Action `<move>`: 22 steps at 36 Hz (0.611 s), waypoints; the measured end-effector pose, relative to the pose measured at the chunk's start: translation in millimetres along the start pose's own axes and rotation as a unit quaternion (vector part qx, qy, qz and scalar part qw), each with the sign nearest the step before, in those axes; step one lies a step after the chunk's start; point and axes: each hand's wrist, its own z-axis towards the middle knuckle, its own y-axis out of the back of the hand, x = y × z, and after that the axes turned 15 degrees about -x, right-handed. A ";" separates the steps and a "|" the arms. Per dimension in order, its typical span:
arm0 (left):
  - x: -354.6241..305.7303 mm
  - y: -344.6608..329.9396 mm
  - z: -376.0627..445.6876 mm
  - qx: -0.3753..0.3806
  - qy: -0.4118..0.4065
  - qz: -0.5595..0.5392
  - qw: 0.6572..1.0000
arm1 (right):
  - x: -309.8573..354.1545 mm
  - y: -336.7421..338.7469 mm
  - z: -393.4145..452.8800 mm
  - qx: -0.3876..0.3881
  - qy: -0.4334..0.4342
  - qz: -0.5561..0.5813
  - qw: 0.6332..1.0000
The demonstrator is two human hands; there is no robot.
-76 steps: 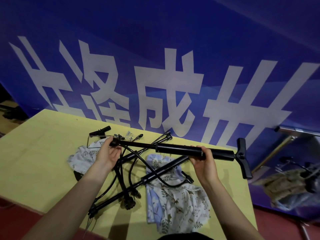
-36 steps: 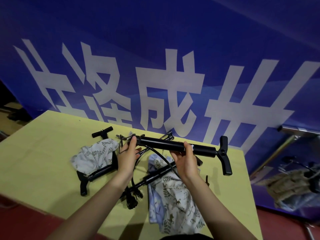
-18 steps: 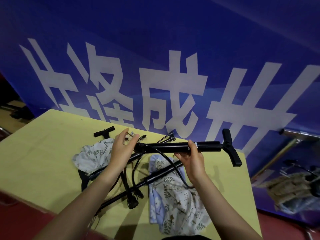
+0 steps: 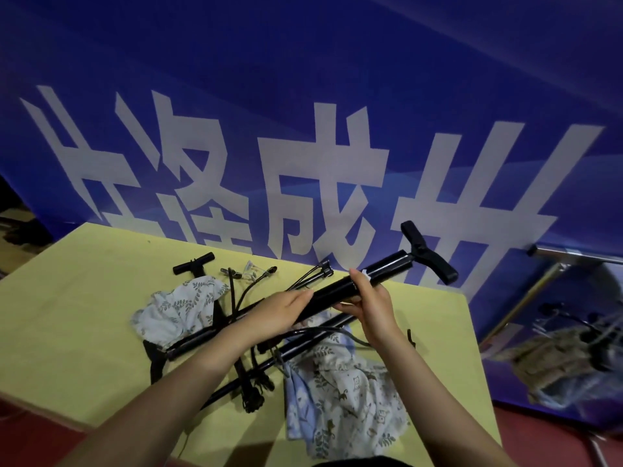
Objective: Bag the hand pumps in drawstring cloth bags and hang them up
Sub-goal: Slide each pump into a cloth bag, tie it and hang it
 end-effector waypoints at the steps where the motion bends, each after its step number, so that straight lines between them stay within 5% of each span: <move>1: 2.0 -3.8 0.0 -0.007 0.010 -0.013 1.000 | -0.8 1.4 0.6 0.004 0.000 -0.004 1.000; 8: 10.7 -8.2 4.7 -0.083 0.014 0.034 0.996 | -17.6 9.3 2.1 0.073 -0.056 0.041 0.995; 16: 34.5 -12.9 8.9 -0.111 0.084 -0.041 0.989 | -58.2 57.2 14.2 -0.180 -0.117 -0.106 0.971; 22: 36.7 -17.9 8.6 -0.106 0.104 -0.070 0.986 | -94.6 66.0 7.2 -0.088 -0.325 -0.079 0.938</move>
